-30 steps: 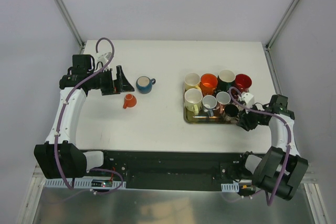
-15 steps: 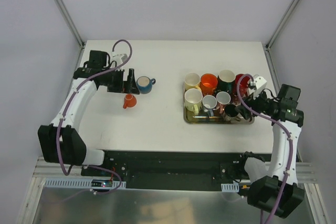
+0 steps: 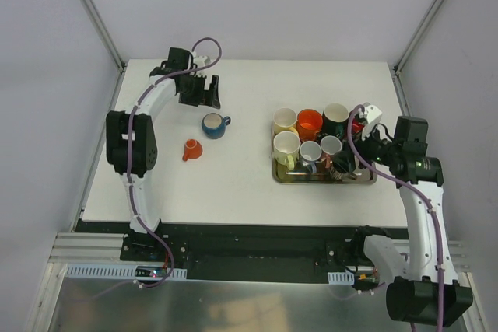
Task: Turn the mug right side up
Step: Place the cup on the tray, then move the cup to the center of the board.
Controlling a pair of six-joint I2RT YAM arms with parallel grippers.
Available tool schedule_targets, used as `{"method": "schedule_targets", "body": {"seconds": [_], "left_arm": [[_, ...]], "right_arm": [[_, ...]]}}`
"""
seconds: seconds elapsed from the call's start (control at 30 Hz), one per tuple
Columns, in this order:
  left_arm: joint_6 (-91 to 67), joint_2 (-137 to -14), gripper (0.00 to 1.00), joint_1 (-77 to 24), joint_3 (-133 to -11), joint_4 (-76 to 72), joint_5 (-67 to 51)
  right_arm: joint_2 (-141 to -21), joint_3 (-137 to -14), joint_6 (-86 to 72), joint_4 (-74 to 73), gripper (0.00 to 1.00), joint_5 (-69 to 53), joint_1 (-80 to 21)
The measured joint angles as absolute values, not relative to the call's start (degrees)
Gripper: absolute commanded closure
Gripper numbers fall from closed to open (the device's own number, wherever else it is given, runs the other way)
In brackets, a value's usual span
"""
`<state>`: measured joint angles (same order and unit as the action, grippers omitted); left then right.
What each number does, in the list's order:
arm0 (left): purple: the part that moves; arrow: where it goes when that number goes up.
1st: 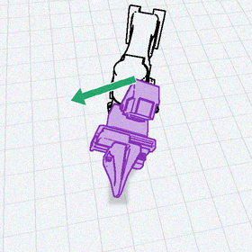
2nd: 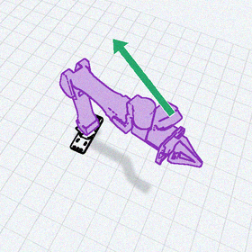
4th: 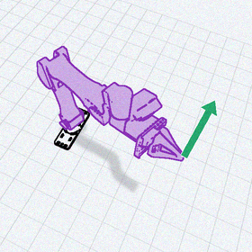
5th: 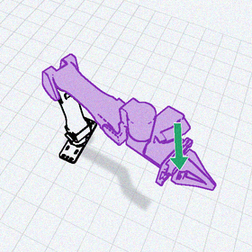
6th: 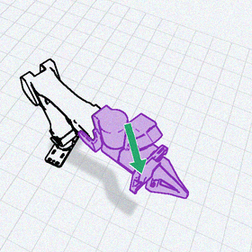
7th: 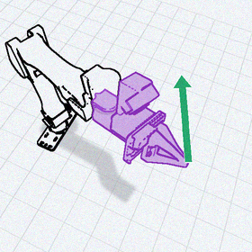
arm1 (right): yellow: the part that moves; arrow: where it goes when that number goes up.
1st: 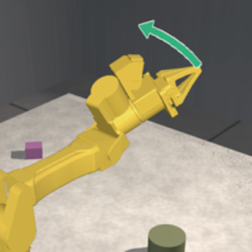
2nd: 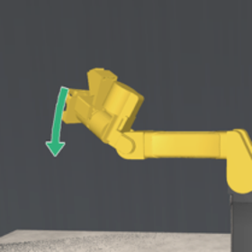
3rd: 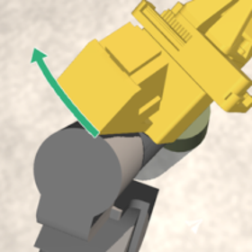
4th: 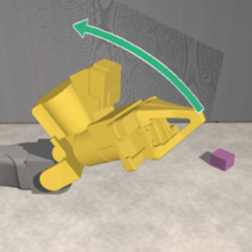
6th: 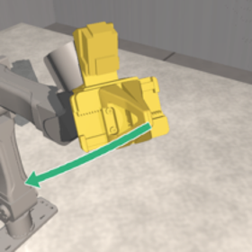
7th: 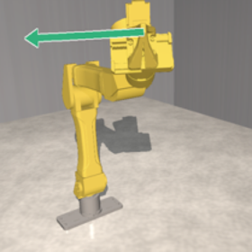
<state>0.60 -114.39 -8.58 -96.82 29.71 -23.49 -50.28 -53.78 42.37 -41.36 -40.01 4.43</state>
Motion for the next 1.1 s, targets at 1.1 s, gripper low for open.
{"method": "schedule_targets", "body": {"seconds": [1.1], "left_arm": [[9.4,-102.3,0.16,-19.4,-71.6,28.8,-34.9]], "right_arm": [[-56.6,-56.2,31.7,-34.0,0.32,-35.8,-15.9]]}}
